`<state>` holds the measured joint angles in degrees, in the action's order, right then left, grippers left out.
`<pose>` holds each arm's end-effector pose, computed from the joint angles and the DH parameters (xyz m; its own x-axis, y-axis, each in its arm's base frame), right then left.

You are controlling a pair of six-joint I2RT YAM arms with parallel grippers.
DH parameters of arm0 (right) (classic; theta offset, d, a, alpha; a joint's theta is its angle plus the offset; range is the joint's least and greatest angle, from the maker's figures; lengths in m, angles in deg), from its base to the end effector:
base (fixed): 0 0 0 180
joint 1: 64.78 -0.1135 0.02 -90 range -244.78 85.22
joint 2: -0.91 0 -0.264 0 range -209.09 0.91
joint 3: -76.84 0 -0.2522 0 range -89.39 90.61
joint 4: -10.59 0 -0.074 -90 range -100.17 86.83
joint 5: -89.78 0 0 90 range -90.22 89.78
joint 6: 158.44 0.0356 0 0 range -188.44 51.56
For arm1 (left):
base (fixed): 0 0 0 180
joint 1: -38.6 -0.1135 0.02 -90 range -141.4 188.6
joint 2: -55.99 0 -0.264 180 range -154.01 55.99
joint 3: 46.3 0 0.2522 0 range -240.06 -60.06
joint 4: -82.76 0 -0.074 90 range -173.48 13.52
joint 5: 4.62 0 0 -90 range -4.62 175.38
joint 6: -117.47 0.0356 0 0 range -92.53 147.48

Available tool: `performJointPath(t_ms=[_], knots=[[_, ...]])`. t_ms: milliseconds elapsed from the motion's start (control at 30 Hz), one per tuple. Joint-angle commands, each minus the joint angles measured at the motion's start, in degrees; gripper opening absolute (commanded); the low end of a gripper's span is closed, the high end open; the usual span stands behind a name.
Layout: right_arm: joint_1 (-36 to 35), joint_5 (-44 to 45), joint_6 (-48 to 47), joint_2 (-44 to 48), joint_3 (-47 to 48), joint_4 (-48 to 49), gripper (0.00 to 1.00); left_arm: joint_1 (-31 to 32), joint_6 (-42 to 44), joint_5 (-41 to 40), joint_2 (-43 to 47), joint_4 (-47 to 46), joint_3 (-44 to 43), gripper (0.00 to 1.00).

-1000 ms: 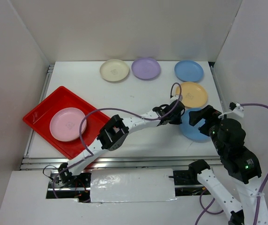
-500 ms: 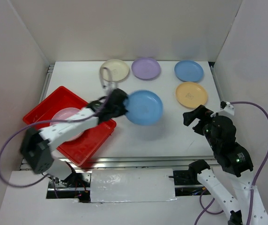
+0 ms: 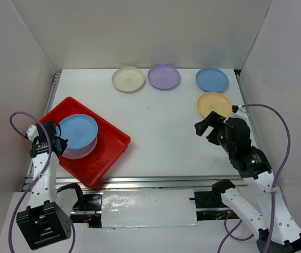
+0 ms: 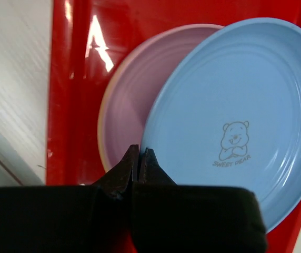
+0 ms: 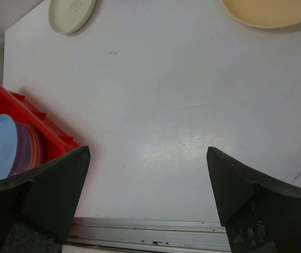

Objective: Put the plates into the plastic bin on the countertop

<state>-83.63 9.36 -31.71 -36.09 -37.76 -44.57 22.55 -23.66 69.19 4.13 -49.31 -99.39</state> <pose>0.1235 0.0359 0.3432 -0.4479 0.4702 -0.7604 0.1122 0.8734 0.4739 0.1734 0.0602 0.2478 -0.0891 -0.8037 -0.5884 -0.8265 0.3893 -0.4066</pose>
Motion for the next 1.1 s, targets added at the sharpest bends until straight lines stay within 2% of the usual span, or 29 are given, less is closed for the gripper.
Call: performJointPath(t_ms=[0,133,167,200,233,267,300,333,433,500,567,600,633,667,733,767,833,900,1000,1067], knots=[[0.13,-0.88,-0.87,-0.71,1.54,3.00,1.00,-6.16,4.81,7.12,1.76,-3.06,0.39,0.00],[0.13,-1.32,-0.78,-0.71,1.36,3.26,1.00,-8.38,6.31,8.27,1.67,-2.80,0.57,0.00],[0.04,-1.50,-0.78,-0.89,1.36,3.52,1.00,-8.73,6.66,8.45,1.84,-2.45,0.48,0.05],[0.04,-1.59,-0.78,-1.15,1.19,3.61,1.00,-9.17,6.92,8.80,2.02,-2.10,0.22,0.18],[0.04,-1.59,-0.61,-1.24,1.10,3.70,1.00,-9.34,6.84,8.72,2.20,-1.40,-0.04,0.37],[0.13,-1.50,-0.61,-1.50,1.10,3.88,1.00,-9.52,6.75,8.19,2.98,-0.61,-0.39,0.69],[0.13,-1.41,-0.43,-1.85,1.10,3.79,1.00,-9.26,6.84,8.27,3.51,0.36,-0.74,0.88],[0.04,-1.15,-0.26,-2.12,1.18,4.14,1.00,-8.91,6.75,8.01,5.17,0.98,-0.92,0.99],[0.57,-1.15,0.18,-4.04,0.22,6.07,1.00,-5.05,5.52,6.35,9.21,4.58,-3.46,0.99],[2.49,-4.64,0.45,-7.98,-0.66,9.05,1.00,-0.59,6.13,5.90,11.50,4.07,-5.04,0.99],[6.45,-6.85,0.62,-11.77,-1.19,11.78,1.00,2.76,7.80,8.43,12.92,1.70,-5.75,0.99],[7.68,-5.38,2.62,-15.35,-1.10,12.40,1.00,6.52,9.98,13.41,12.05,0.21,-6.45,0.99],[10.47,-3.10,4.38,-16.87,-1.45,14.67,1.00,8.74,10.87,15.64,9.08,-1.81,-7.07,0.99],[12.15,0.49,7.36,-18.80,-2.06,16.52,1.00,14.50,11.75,17.48,7.14,-2.18,-8.55,0.99],[16.19,1.14,10.01,-21.53,-3.56,20.03,1.00,22.78,11.85,16.45,0.31,-2.71,-10.76,0.99],[21.26,0.44,11.16,-25.37,-3.56,22.49,1.00,31.44,11.67,13.06,-1.82,-2.53,-13.46,0.99],[25.16,-1.41,13.71,-29.78,-1.64,23.56,1.00,39.83,10.53,5.95,-7.87,-2.53,-16.38,0.99],[29.30,-3.07,15.29,-36.38,0.56,24.97,0.99,49.57,9.39,2.66,-11.41,-2.88,-20.24,0.99],[34.12,-8.43,15.74,-45.31,3.01,29.19,0.98,57.07,8.86,0.10,-17.74,-4.55,-24.20,0.99],[35.54,-11.23,15.57,-52.00,5.13,29.63,0.97,59.46,9.03,-0.86,-21.70,-4.64,-27.27,0.99]])
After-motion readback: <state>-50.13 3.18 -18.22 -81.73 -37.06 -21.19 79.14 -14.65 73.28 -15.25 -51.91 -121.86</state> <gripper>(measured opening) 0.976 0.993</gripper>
